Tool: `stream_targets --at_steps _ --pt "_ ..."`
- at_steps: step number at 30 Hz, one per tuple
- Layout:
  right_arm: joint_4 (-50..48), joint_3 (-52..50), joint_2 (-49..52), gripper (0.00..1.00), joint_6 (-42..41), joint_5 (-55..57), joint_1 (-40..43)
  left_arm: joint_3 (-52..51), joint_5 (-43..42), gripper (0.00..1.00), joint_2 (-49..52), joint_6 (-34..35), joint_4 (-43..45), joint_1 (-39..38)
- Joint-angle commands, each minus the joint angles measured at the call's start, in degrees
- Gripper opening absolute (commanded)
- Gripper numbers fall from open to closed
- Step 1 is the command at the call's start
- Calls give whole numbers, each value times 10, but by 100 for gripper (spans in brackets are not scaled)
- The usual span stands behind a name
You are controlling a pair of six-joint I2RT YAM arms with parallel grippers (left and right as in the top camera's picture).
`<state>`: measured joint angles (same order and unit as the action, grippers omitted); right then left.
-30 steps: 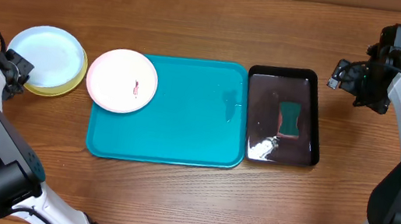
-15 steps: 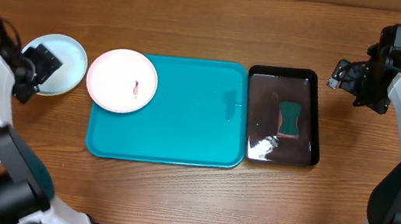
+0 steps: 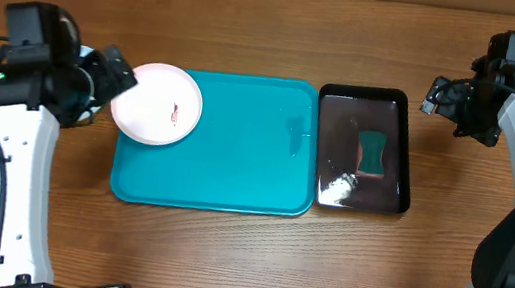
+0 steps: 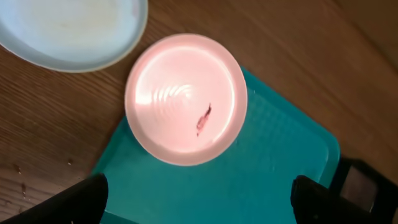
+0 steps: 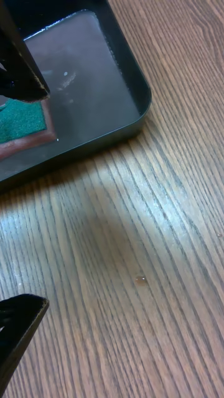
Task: Clean dirty plates on tray and stack at the side
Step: 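Reach the left gripper to the pink-white plate's rim and grasp it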
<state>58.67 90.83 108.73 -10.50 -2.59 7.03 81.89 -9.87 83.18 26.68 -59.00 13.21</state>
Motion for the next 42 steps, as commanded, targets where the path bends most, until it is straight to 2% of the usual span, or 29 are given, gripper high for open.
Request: stream_targets --at_steps 1,12,22,33,42 --pt "-1 3 -3 100 -2 -1 -3 3 0 93 0 1 -8 -36" --pt "-1 3 -3 100 -2 -1 -3 3 59 94 0 2 -27 -74" --pt "-1 3 -3 100 -2 -1 -3 2 61 95 0 1 -32 -74" --pt "-1 3 -3 100 -2 -1 -3 -14 149 100 0 1 -30 -74" --pt "-1 3 -3 100 -2 -1 -3 -68 182 99 27 -19 42 -72"
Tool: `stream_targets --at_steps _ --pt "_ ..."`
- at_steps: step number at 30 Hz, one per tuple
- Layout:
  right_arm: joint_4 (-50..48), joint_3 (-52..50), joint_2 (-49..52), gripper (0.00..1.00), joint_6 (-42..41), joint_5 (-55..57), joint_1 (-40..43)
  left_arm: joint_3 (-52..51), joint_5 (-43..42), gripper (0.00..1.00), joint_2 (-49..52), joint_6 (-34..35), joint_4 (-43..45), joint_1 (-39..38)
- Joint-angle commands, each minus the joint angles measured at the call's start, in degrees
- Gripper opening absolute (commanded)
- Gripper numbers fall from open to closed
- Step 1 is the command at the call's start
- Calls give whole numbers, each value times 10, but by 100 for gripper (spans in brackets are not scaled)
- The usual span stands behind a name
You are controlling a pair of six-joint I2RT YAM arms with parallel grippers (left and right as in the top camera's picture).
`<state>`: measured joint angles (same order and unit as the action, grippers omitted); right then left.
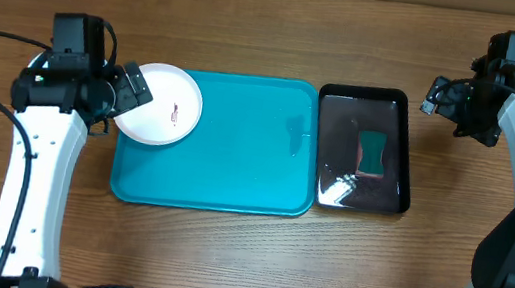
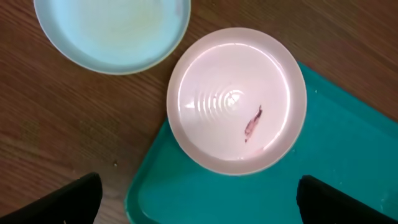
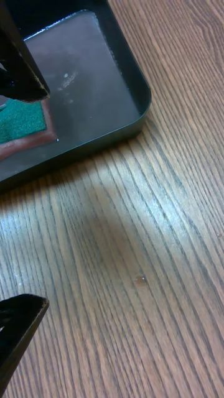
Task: Clean dirty plates on tray and stack at the side
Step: 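Reach the left gripper to the pink-white plate's rim and grasp it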
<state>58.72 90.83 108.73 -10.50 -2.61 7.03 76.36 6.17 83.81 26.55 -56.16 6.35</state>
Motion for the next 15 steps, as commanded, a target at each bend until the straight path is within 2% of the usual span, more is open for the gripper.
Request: stream_targets --at_steps 1,5,7,10,13,15 --pt "-2 3 -3 100 -2 0 -3 -12 22 97 35 -28 24 -3" --pt "-2 3 -3 100 -2 0 -3 12 22 93 105 -50 46 11" --pt "-2 3 -3 100 -2 0 -3 59 16 87 158 -65 32 31" --pt "-2 3 -3 100 -2 0 -3 99 -11 71 195 -84 22 55" --pt "-2 3 -3 100 -2 0 -3 108 -22 63 210 -90 28 73" --pt "-1 3 -3 100 -2 0 -3 108 -24 51 221 -99 37 80"
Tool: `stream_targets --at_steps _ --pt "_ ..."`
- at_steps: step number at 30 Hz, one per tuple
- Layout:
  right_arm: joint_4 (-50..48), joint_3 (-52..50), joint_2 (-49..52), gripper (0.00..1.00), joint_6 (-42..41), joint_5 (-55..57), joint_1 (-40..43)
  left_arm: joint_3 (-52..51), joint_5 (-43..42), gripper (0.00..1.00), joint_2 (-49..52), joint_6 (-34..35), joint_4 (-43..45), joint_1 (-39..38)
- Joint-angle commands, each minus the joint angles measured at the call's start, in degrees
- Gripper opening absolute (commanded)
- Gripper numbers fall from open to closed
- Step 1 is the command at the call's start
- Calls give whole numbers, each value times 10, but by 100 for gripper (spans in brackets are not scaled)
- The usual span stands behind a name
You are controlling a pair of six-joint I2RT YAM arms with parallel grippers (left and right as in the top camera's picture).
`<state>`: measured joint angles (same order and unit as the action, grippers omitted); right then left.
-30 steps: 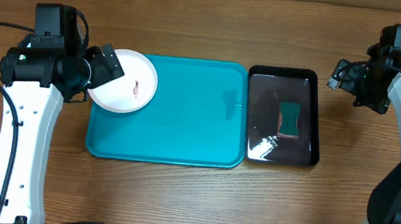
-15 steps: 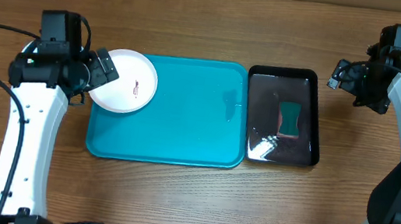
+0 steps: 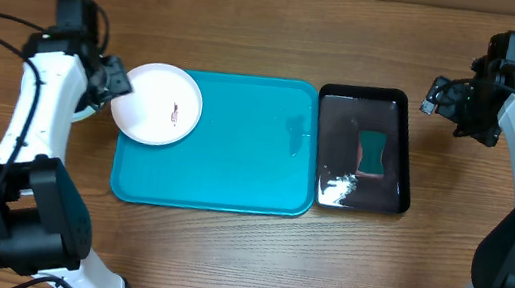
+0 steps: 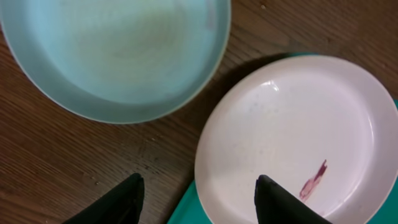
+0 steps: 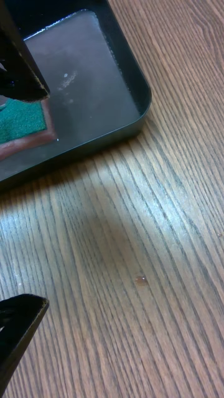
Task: Clean dirty plates on tray and stack at the side
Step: 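Reach the left gripper to the pink-white plate's rim and grasp it, then drag the pink-white plate with the left gripper to the teal tray center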
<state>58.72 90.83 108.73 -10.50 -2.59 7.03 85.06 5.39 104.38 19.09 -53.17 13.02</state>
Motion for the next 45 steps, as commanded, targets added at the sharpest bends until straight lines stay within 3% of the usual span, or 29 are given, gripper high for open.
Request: stream_targets --at_steps 1,4,9,12,14,15,20,23,27,31,32,33,40,45 --pt "-2 3 -3 100 -2 -1 -3 21 -20 49 23 -29 11 13" --pt "-2 3 -3 100 -2 -1 -3 21 -18 54 46 -31 13 12" --pt "-1 3 -3 100 -2 -1 -3 21 -19 47 83 -31 23 12" --pt "-2 3 -3 100 -2 -1 -3 21 -20 35 106 -30 25 12" --pt "-1 3 -3 100 -2 -1 -3 21 -24 20 116 -30 24 12" --pt "-2 3 -3 100 -2 -1 -3 21 -27 19 122 -31 24 12" --pt "-2 3 -3 100 -2 -1 -3 21 -36 18 125 -31 24 12" --pt "-2 3 -3 100 -2 -1 -3 21 -39 24 125 -31 24 12" --pt "-2 3 -3 100 -2 -1 -3 19 -40 13 125 -30 19 10" --pt "-2 3 -3 100 -2 -1 -3 5 -40 17 125 -30 20 1" --pt "-2 3 -3 100 -2 -1 -3 4 -41 13 125 -30 19 -1" --pt "-2 3 -3 100 -2 -1 -3 4 -47 4 125 -31 13 -3" --pt "-2 3 -3 100 -2 -1 -3 5 -188 4 121 -76 -17 -32" --pt "-2 3 -3 100 -2 -1 -3 5 -207 4 120 -73 -61 -70"
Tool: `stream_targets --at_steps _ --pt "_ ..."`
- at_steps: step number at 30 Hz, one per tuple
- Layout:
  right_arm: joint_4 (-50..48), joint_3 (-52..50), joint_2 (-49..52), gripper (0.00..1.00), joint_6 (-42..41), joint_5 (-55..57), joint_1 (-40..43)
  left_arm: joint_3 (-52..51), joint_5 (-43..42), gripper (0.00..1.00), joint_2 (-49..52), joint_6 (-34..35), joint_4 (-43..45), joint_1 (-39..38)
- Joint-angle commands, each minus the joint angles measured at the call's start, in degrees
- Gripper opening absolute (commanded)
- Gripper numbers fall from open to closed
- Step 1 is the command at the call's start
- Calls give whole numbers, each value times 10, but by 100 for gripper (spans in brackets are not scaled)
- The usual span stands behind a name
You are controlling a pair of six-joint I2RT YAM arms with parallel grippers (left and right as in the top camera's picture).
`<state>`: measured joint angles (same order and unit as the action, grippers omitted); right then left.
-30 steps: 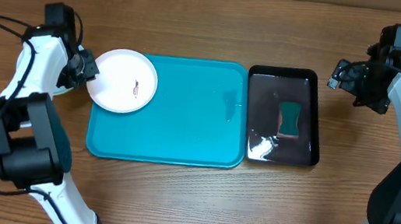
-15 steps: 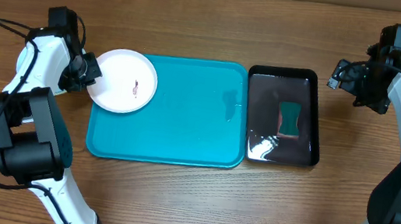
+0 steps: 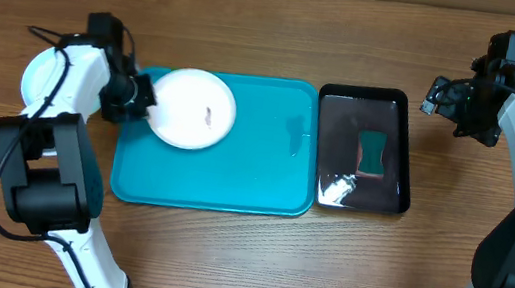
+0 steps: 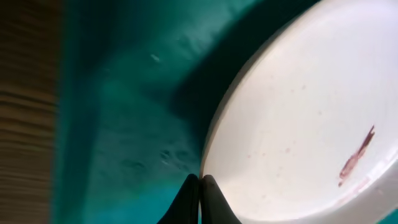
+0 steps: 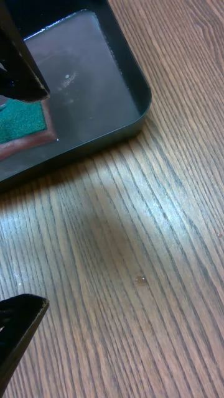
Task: Clean dirty plates on tray and stack at the side
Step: 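Drag the pink-white plate with the left gripper to the teal tray center, then lower the right gripper to the green sponge in the black tray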
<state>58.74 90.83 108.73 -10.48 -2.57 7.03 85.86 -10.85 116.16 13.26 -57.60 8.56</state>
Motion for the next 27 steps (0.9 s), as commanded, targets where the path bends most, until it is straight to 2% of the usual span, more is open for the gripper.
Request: stream_targets --at_steps 1,7,8,10,12,16,21,25,27 --pt "-2 3 -3 100 -2 -1 -3 -3 -43 4 2 -15 -24 -36" --pt "-2 3 -3 100 -2 -1 -3 -3 -29 4 2 5 -34 -93" --pt "-2 3 -3 100 -2 -1 -3 -3 -21 9 2 12 -30 -99" --pt "-2 3 -3 100 -2 -1 -3 -2 -11 38 2 14 -15 -105" --pt "-2 3 -3 100 -2 -1 -3 -2 -10 45 2 13 7 -106" --pt "-2 3 -3 100 -2 -1 -3 -3 -2 43 2 -16 56 -106" --pt "-2 3 -3 100 -2 -1 -3 -3 68 41 6 -24 67 -121" --pt "-2 3 -3 100 -2 -1 -3 -4 68 29 7 -24 76 -140" --pt "-2 3 -3 100 -2 -1 -3 -5 68 29 7 -23 84 -150"
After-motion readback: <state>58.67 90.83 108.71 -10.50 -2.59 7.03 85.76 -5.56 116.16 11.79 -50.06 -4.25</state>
